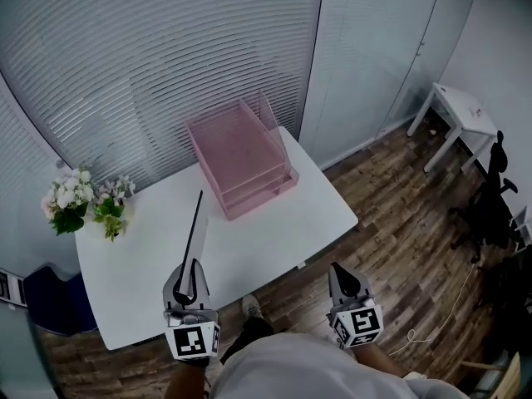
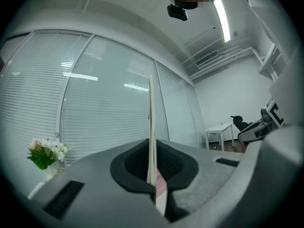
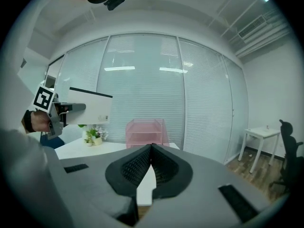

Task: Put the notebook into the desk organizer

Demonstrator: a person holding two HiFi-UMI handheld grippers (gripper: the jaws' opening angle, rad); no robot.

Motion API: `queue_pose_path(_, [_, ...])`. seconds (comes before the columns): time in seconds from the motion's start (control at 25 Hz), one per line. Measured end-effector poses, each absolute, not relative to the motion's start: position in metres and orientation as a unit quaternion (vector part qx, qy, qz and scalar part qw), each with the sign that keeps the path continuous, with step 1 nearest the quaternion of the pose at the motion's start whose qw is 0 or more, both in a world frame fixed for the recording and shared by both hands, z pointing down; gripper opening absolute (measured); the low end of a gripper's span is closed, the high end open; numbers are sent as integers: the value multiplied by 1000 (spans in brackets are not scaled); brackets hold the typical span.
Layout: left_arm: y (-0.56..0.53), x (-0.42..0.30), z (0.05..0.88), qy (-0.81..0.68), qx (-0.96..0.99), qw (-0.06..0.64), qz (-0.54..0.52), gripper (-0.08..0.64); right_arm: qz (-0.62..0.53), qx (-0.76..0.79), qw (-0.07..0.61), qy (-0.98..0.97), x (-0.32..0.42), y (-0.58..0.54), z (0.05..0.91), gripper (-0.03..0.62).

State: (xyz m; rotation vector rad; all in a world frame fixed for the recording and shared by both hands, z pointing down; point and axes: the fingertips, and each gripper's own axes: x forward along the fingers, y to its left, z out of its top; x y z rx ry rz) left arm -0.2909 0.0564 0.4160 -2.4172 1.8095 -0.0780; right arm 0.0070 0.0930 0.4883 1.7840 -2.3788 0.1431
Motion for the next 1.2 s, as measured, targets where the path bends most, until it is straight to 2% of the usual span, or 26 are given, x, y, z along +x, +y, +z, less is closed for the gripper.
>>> queue_pose_path(0.24, [-9, -297, 407, 581, -810, 74, -33, 15, 27, 613, 85, -785, -7, 32, 469, 12])
queue_pose_path(0.4, [-56, -297, 403, 573, -807, 91, -107, 15, 21, 609, 84, -788, -26, 2, 468, 12])
queue_pose_path(0.52, [-94, -282, 389, 572, -800, 131, -129, 15, 34, 606, 93, -789, -31, -8, 479, 12])
queue_pose_path(0.6, [-119, -266, 377, 568, -787, 188, -151, 15, 43, 607, 94, -788, -26, -14, 483, 12])
queue_pose_path(0.72, [-159, -237, 371, 557, -754, 265, -227, 15, 49, 602, 88, -792, -16, -32, 485, 12])
queue_pose_path(0.88, [-208, -206, 391, 531, -691, 318, -372, 15, 56, 583, 82, -806, 1, -53, 490, 12])
queue_pose_path(1.04, [-247, -187, 428, 503, -629, 320, -499, 15, 59, 576, 79, -811, 47, -75, 490, 12])
queue_pose_path(1.2, [-275, -171, 456, 483, -595, 301, -567, 15, 58, 572, 76, -815, 94, -100, 487, 12])
